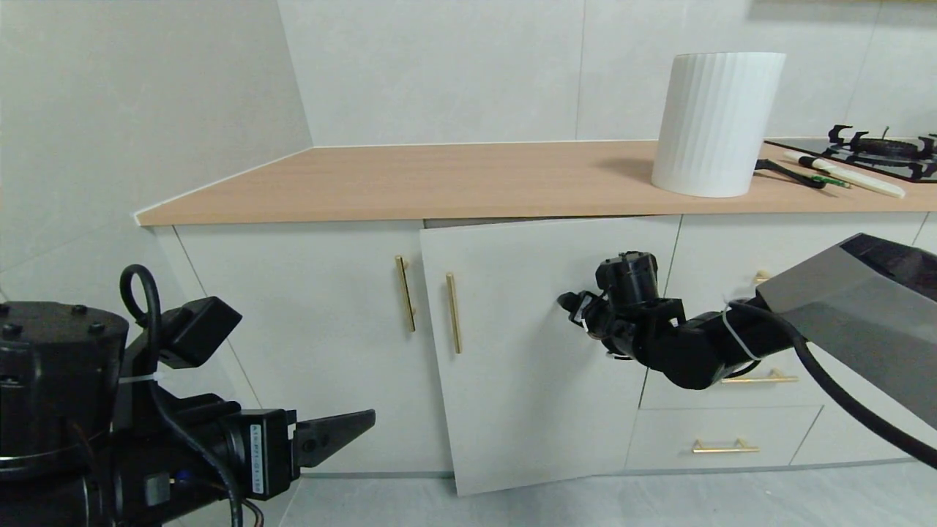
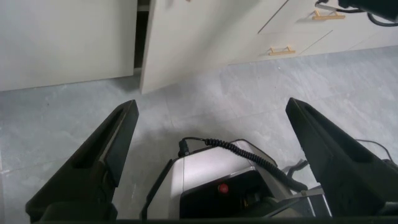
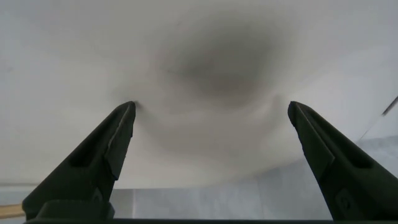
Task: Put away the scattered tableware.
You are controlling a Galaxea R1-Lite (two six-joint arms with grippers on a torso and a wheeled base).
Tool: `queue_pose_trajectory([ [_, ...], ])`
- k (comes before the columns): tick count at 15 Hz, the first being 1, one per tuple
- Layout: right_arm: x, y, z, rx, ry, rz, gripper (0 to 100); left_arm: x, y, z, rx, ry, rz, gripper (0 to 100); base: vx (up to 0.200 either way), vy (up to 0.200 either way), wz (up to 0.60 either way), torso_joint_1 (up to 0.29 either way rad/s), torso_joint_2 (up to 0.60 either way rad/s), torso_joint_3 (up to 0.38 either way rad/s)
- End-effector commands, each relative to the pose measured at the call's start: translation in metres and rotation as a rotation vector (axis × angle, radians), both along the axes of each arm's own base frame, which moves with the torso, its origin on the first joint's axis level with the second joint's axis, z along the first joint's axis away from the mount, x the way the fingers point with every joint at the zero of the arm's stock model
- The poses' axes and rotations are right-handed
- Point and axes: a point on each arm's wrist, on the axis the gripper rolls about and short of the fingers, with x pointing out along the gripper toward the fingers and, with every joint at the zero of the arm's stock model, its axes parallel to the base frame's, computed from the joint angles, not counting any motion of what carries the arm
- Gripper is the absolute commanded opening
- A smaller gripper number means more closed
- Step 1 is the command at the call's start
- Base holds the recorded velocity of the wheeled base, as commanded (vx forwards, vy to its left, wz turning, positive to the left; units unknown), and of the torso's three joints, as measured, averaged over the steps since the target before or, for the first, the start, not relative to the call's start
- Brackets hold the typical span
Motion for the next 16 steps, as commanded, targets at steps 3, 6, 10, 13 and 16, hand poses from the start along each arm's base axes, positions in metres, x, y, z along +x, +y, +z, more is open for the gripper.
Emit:
queue_pose_trajectory([
  [3,0.012,-0.003,-0.009,-0.010,0.000,-0.043,100,0.000,0.000,0.000,0.001,0.001,0.001,100,0.000,0.000,0.00,0.000,0.00,0.000],
  [6,0.021,-0.006,-0.013,-0.026,-0.011,-0.093,100,0.000,0.000,-0.001,0.001,0.003,-0.001,100,0.000,0.000,0.00,0.000,0.00,0.000],
  [10,0.021,-0.006,-0.014,-0.030,-0.011,-0.099,100,0.000,0.000,-0.001,0.000,0.003,0.000,100,0.000,0.000,0.00,0.000,0.00,0.000],
  [13,0.017,-0.003,-0.008,-0.027,-0.019,-0.094,100,0.000,0.000,0.000,-0.001,0.002,-0.002,100,0.000,0.000,0.00,0.000,0.00,0.000],
  [16,-0.031,0.004,0.031,0.004,-0.028,0.041,100,-0.001,0.001,0.001,-0.004,-0.005,-0.002,100,0.000,0.000,0.00,0.000,0.00,0.000],
])
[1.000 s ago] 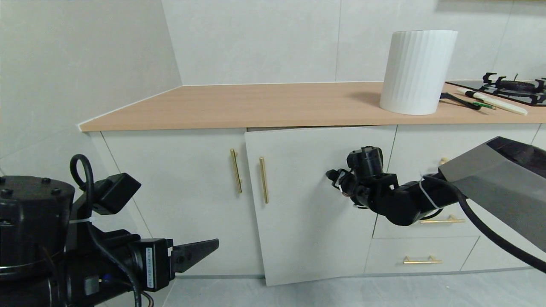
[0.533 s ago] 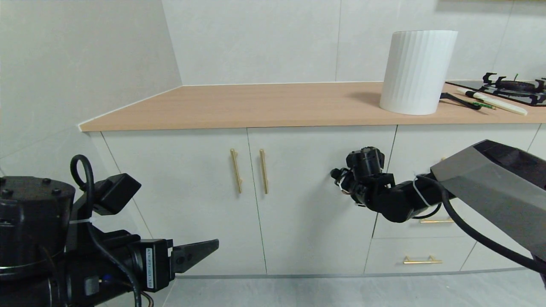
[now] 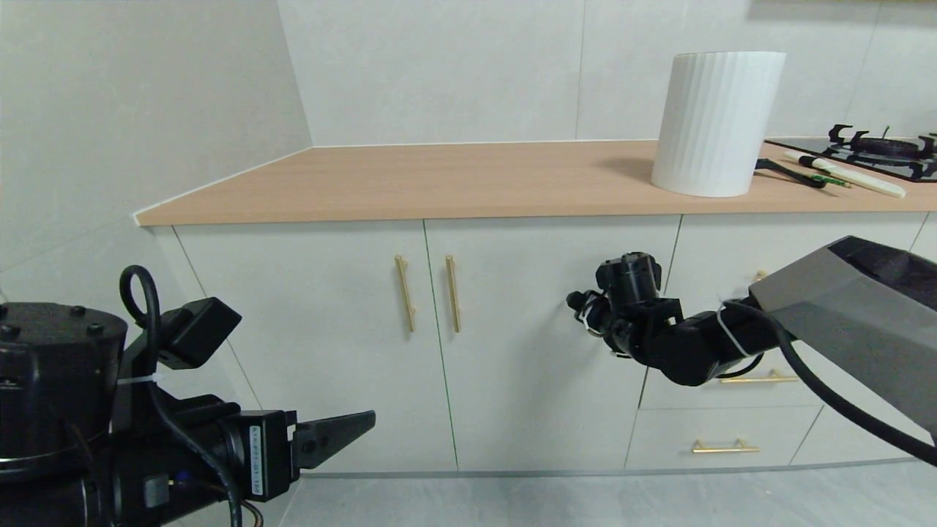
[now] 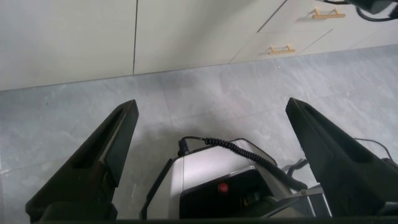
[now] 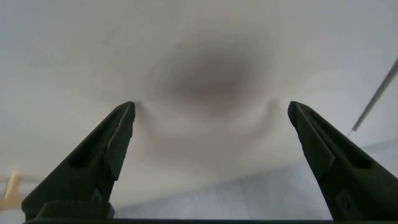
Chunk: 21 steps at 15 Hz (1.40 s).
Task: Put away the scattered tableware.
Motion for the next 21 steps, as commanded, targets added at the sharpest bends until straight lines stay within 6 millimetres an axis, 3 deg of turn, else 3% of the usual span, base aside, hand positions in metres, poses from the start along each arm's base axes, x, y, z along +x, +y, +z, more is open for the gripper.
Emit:
queue_pose_trajectory([
  [1,-0.055,0.000,0.046,0.046,-0.015,0.178,100,-0.001,0.000,0.001,-0.004,-0.006,0.000,100,0.000,0.000,0.00,0.000,0.00,0.000],
  [4,-0.106,-0.022,0.075,0.043,-0.029,0.413,100,-0.001,0.001,0.002,-0.003,-0.009,0.001,100,0.000,0.000,0.00,0.000,0.00,0.000],
  [8,-0.121,-0.032,0.087,0.006,-0.070,0.390,100,-0.005,0.003,0.006,-0.014,-0.032,0.001,100,0.000,0.000,0.00,0.000,0.00,0.000],
  [11,-0.173,-0.085,0.135,-0.166,-0.265,0.285,100,-0.027,0.017,0.020,-0.030,-0.143,-0.005,100,0.000,0.000,0.00,0.000,0.00,0.000],
  [13,-0.222,-0.119,0.155,-0.176,-0.377,0.246,100,-0.054,0.036,0.028,-0.046,-0.251,0.036,100,0.000,0.000,0.00,0.000,0.00,0.000],
  [17,-0.331,-0.188,0.143,-0.414,-0.595,0.095,100,-0.119,0.077,0.016,-0.019,-0.449,0.129,100,0.000,0.000,0.00,0.000,0.00,0.000],
  [19,-0.383,-0.206,0.130,-0.423,-0.624,0.072,100,-0.157,0.092,0.007,0.058,-0.518,0.176,100,0.000,0.000,0.00,0.000,0.00,0.000],
  [21,-0.418,-0.216,0.114,-0.452,-0.579,0.014,100,-0.183,0.097,-0.004,0.112,-0.591,0.248,100,0.000,0.000,0.00,0.000,0.00,0.000],
])
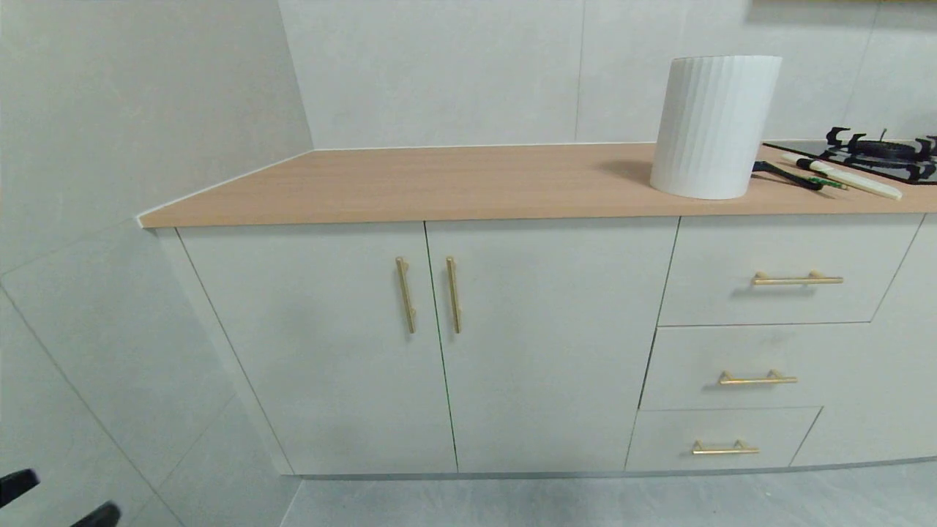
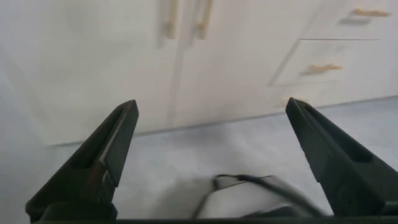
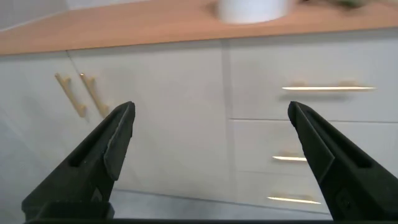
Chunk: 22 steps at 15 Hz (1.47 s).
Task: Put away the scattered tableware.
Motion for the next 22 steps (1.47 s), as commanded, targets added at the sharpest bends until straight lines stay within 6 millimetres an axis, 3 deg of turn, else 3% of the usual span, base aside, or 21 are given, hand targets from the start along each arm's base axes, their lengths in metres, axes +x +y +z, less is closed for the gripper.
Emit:
queue_pose_trajectory([
  [1,-0.094,-0.029,-0.034,-0.020,-0.111,-0.143,100,-0.058,0.014,-0.017,0.032,-0.201,0.136,100,0.000,0.000,0.00,0.000,0.00,0.000],
  [3,-0.113,-0.029,-0.053,-0.052,-0.087,-0.210,100,-0.072,0.015,-0.030,0.086,-0.235,0.179,100,0.000,0.000,0.00,0.000,0.00,0.000],
  [7,-0.119,-0.025,-0.054,-0.054,-0.107,-0.332,100,-0.073,0.012,-0.030,0.173,-0.236,0.389,100,0.000,0.000,0.00,0.000,0.00,0.000],
  [10,-0.127,-0.020,-0.072,-0.073,-0.122,-0.371,100,-0.079,0.007,-0.049,0.267,-0.278,0.416,100,0.000,0.000,0.00,0.000,0.00,0.000],
  [12,-0.118,-0.020,-0.084,-0.073,-0.077,-0.363,100,-0.069,0.008,-0.063,0.265,-0.251,0.421,100,0.000,0.000,0.00,0.000,0.00,0.000],
  [15,-0.093,-0.020,-0.126,-0.090,0.027,-0.341,100,-0.038,0.006,-0.112,0.250,-0.257,0.370,100,0.000,0.000,0.00,0.000,0.00,0.000],
  [18,-0.078,-0.017,-0.149,-0.102,-0.024,-0.243,100,-0.038,0.004,-0.111,0.144,-0.263,0.289,100,0.000,0.000,0.00,0.000,0.00,0.000],
  [22,-0.078,-0.015,-0.157,-0.119,0.052,-0.138,100,-0.038,0.004,-0.112,0.212,-0.264,0.253,100,0.000,0.000,0.00,0.000,0.00,0.000],
])
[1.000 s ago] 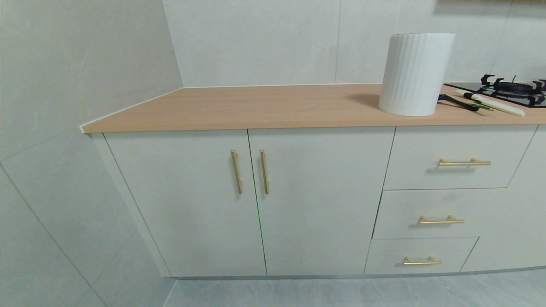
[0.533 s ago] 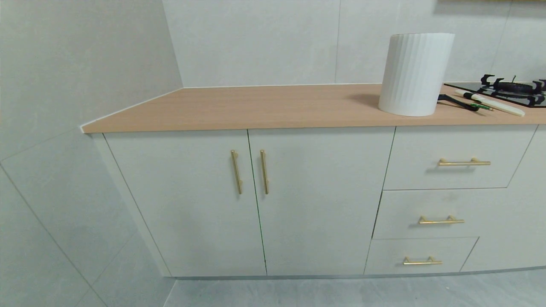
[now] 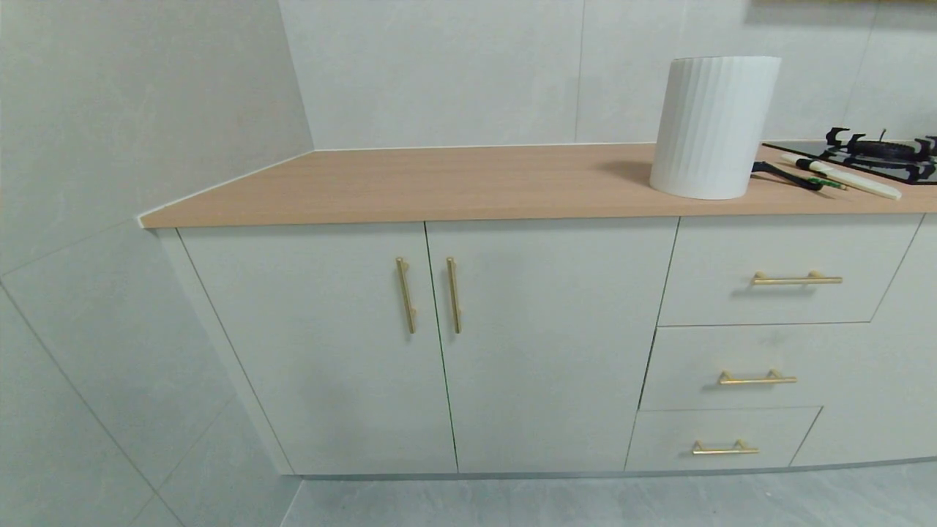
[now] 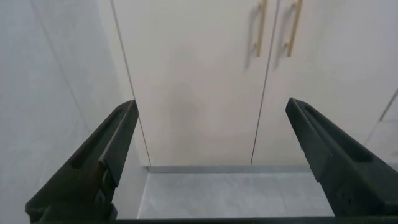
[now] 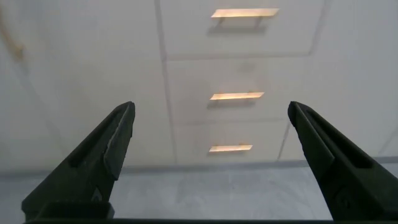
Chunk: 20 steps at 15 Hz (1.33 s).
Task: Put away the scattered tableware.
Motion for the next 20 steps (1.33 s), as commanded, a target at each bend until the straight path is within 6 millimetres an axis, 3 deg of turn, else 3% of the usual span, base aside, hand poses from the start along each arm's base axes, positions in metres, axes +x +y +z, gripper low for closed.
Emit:
queue_pose_trajectory([
  [1,0.0006,0.0003,-0.0022,-0.009,0.014,0.015,100,0.0002,0.0001,-0.0043,0.018,0.039,0.003,100,0.000,0.000,0.00,0.000,0.00,0.000],
  [20,0.0007,0.0004,-0.0021,-0.005,0.011,0.022,100,0.0002,0.0000,-0.0055,-0.056,0.051,0.000,100,0.000,0.000,0.00,0.000,0.00,0.000],
])
